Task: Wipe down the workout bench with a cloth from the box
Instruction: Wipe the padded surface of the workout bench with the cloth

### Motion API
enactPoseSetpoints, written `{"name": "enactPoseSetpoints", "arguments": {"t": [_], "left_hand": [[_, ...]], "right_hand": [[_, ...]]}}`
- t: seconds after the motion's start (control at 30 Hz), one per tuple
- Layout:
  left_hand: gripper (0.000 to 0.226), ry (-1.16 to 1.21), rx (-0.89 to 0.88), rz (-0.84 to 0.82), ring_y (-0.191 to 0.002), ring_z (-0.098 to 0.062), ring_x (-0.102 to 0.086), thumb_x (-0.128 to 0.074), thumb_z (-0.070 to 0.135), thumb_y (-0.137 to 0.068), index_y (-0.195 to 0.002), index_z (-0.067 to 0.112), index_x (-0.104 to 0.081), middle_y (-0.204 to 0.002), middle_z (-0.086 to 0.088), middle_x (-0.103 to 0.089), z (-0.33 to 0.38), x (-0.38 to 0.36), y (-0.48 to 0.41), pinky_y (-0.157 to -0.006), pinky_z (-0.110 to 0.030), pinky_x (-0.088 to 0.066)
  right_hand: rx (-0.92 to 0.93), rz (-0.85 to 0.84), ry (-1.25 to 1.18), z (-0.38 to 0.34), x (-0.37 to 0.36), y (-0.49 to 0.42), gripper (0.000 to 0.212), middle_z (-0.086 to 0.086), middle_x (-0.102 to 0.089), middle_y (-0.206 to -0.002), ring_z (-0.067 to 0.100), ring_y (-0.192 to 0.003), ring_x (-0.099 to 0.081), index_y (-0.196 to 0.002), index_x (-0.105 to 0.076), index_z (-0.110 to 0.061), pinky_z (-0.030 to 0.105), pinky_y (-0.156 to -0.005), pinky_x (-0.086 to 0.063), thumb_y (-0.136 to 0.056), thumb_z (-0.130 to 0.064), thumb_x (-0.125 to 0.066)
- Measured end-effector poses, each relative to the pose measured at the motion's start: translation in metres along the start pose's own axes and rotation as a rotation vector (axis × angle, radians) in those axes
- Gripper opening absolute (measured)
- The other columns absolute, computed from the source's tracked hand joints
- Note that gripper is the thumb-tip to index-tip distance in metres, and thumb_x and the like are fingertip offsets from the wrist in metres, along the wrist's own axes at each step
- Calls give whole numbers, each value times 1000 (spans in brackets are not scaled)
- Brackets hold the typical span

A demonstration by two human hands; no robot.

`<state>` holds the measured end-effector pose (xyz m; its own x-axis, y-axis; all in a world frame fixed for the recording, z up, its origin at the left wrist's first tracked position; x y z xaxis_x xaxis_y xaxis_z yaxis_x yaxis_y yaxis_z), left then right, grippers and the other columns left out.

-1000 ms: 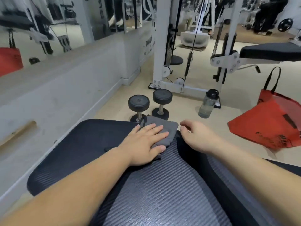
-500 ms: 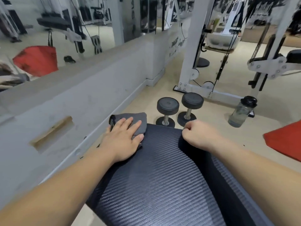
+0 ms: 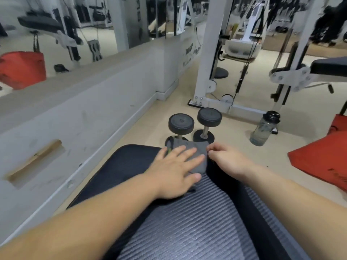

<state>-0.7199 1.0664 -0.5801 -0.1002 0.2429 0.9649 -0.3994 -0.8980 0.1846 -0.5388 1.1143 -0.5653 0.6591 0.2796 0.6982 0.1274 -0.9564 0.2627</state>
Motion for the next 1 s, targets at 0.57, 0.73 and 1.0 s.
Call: {"name": "enactPoseSetpoints", "arguments": {"t": [0.57,0.73,1.0], "left_hand": [[61,44,522,55,-156,-20,19,-10,59,-101,-158,46,10,-169,9,18,-8,-17,103,-123,-59,7],[59,4,184,-51,-153,-10,22,-18,59,-103,-156,53,8,-167,17,20,16,-23,157,-124,-50,12],[60,128,690,56,-155,-22,20,-13,56,-103,-158,45,7,-170,8,17,25,-36,175,-122,-61,10]], "right_hand": [[211,-60,438,-52,-18,61,40,14,-64,-119,37,-114,-60,-93,-53,-23,49,-100,-48,-101,-54,-29],[287,-59,435,-48,-25,80,45,3,-68,-109,29,-106,-63,-95,-60,-24,47,-94,-52,-97,-59,-33],[327,-51,342,-19,-9,114,48,-7,-65,-133,17,-125,-58,-130,-62,-28,40,-107,-46,-99,-58,-41]]}}
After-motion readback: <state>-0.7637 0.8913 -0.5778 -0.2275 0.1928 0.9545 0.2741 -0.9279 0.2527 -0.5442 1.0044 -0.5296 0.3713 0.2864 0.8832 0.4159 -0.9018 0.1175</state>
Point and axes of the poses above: each hand's wrist, its own y-axis away from the middle knuckle, its own x-axis out of the back of the hand, z = x × y, the point moved 3 cm from there along -y, towards the middle knuckle
